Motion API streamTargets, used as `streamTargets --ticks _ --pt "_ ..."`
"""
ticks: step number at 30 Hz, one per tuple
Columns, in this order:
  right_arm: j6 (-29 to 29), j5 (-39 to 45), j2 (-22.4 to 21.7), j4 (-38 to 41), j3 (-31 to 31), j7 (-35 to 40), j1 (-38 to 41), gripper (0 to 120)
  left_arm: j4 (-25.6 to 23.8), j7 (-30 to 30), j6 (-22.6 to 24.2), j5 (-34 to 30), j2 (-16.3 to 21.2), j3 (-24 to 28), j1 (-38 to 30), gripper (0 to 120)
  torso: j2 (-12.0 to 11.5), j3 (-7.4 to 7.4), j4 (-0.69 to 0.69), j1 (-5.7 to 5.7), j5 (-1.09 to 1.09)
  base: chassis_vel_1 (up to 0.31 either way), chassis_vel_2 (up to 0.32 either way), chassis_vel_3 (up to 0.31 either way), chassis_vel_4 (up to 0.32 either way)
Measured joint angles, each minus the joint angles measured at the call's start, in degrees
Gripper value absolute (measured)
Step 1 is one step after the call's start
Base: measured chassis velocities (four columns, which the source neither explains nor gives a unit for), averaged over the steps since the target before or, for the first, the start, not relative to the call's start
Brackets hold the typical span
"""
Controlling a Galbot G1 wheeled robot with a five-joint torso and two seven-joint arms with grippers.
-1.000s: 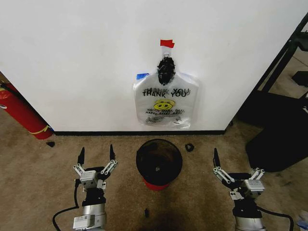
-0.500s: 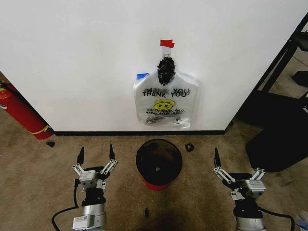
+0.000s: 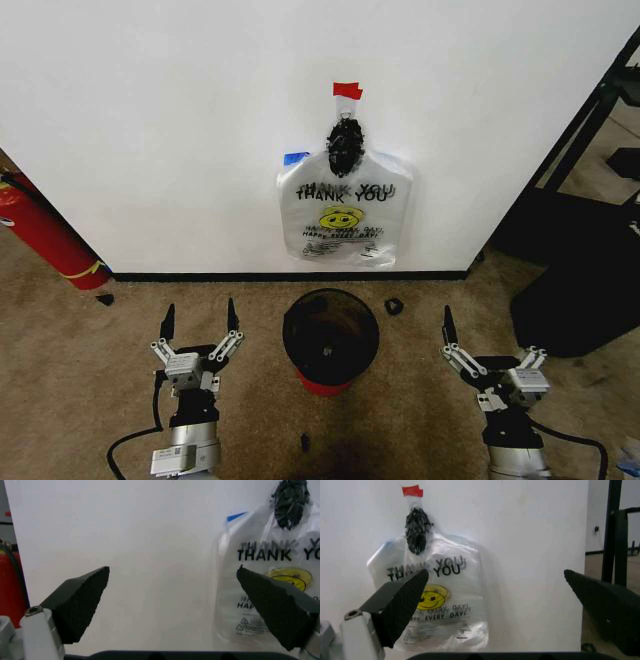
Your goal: Pick up the garbage bag from the wall and place it over the trash bin.
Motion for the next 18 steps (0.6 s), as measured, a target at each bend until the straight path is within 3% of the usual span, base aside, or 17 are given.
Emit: streamTargets --ticks 18 --pt "-1.3 -0.6 -5.1 -3.8 1.1 0.0 2.1 100 1.1 0.2 -0.5 0.4 -0.8 -0.4 0.2 100 0.0 0.00 0.00 0.00 0.00 0.000 0.000 0.000 0.000"
